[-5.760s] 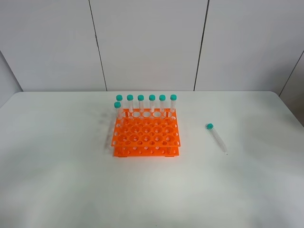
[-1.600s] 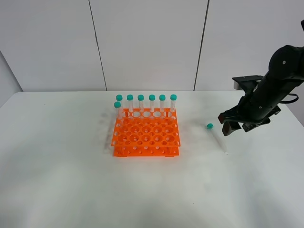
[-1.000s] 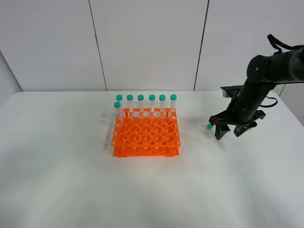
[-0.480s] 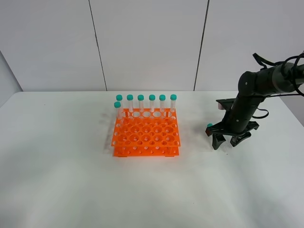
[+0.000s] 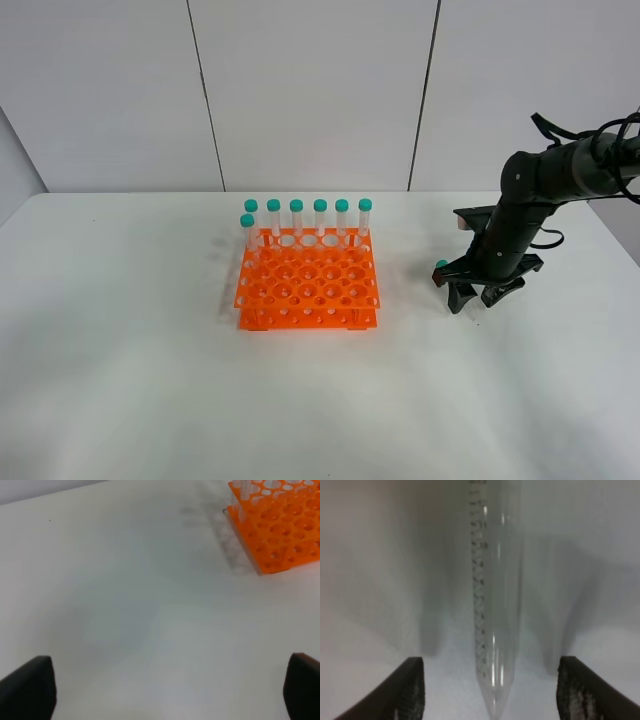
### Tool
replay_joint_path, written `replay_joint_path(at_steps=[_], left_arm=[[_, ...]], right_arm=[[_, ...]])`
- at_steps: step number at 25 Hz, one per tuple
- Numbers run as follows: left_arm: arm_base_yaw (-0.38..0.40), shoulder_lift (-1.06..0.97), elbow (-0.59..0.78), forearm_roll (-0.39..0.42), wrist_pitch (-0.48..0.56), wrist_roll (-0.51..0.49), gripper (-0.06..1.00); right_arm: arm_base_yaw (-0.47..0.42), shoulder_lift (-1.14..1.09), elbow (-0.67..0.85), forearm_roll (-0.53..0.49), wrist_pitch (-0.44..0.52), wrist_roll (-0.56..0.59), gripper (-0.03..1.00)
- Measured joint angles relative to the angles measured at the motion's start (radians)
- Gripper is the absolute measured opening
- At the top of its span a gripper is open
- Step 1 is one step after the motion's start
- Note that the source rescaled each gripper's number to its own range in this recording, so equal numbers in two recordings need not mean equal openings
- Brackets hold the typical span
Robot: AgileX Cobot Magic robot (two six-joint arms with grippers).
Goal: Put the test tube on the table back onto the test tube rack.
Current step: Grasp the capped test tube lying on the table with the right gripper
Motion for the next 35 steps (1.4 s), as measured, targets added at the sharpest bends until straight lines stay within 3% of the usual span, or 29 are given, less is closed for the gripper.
replay_joint_path(at_steps=[27, 28, 30, 32, 33, 35], left_arm=[[0.000, 0.000, 0.000, 0.000, 0.000, 0.000, 1.00], [0.000, 0.000, 0.000, 0.000, 0.000, 0.000, 1.00], [0.000, 0.000, 0.000, 0.000, 0.000, 0.000, 1.00], [0.000, 0.000, 0.000, 0.000, 0.000, 0.000, 1.00], [0.000, 0.000, 0.000, 0.000, 0.000, 0.000, 1.00], [0.000, 0.000, 0.000, 0.000, 0.000, 0.000, 1.00]], right_arm=[[0.000, 0.025, -0.003, 0.004, -0.011, -0.002, 0.62], [0.000, 0.025, -0.003, 0.004, -0.011, -0.001, 0.60], [0.000, 0.025, -0.003, 0.006, -0.011, -0.001, 0.42], [0.000, 0.027, -0.003, 0.008, -0.011, -0.001, 0.06], [0.000, 0.027, -0.003, 0.009, -0.010, -0.001, 0.00], [0.000, 0.027, -0.003, 0.012, -0.009, -0.001, 0.02]])
